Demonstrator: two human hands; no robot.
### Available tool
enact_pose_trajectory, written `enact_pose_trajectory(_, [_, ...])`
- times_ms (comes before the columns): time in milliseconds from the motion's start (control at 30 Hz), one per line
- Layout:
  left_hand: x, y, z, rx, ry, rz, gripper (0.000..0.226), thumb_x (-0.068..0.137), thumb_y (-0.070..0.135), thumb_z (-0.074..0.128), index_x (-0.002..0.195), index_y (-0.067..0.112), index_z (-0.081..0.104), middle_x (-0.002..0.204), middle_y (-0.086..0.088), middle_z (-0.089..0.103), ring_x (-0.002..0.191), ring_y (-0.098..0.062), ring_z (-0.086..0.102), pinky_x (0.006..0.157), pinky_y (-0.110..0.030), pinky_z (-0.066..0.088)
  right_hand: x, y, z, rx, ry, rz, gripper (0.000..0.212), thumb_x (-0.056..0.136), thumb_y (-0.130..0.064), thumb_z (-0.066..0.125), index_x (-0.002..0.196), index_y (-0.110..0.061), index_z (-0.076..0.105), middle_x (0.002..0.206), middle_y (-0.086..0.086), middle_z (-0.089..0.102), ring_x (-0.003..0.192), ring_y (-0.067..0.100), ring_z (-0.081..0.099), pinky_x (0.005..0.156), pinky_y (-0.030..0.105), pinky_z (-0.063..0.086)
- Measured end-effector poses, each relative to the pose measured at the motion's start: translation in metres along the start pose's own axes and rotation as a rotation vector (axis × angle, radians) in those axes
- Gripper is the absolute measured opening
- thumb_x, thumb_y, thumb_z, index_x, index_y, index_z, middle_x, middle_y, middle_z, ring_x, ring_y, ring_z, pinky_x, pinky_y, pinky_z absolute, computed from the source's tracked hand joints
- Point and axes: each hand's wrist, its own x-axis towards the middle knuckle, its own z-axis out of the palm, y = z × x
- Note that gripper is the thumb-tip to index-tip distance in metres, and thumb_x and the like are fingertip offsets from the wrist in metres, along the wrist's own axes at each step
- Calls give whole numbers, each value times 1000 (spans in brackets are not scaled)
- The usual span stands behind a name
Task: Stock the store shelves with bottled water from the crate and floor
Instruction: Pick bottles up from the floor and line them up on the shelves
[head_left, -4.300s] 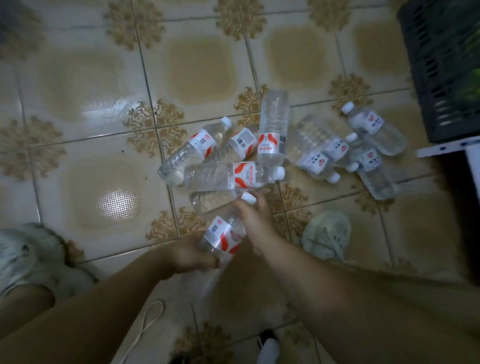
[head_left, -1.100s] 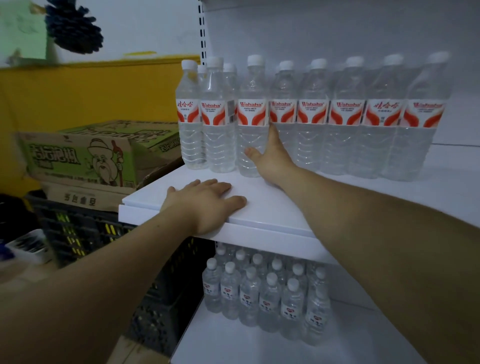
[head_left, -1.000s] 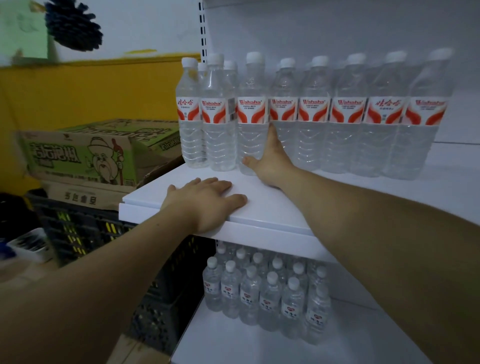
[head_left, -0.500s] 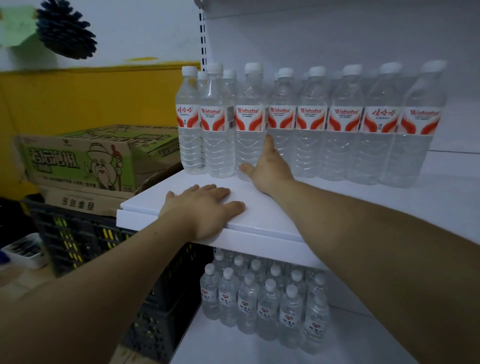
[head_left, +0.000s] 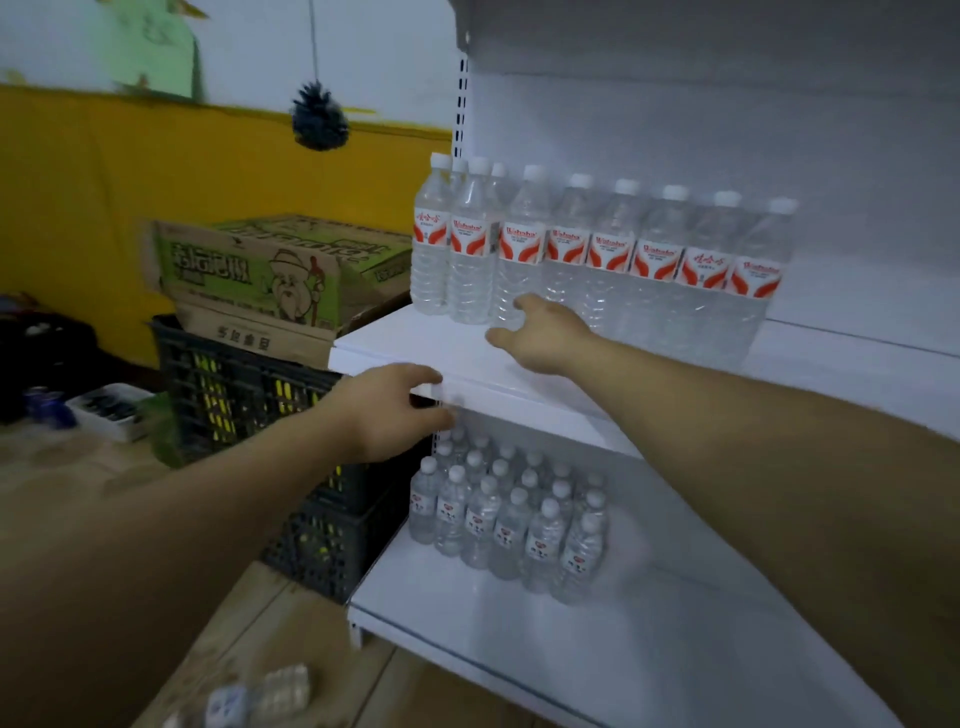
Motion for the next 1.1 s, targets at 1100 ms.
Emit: enact_pose_trajectory(1100, [-532, -187, 44, -115, 14, -1113, 69, 88, 50, 59, 146, 19, 37, 152, -4, 37, 136, -21, 38, 108, -30, 32, -334, -285, 282, 47, -831, -569, 75, 94, -54, 52, 154, -20, 23, 157, 6, 30, 134, 31, 42, 98, 33, 41])
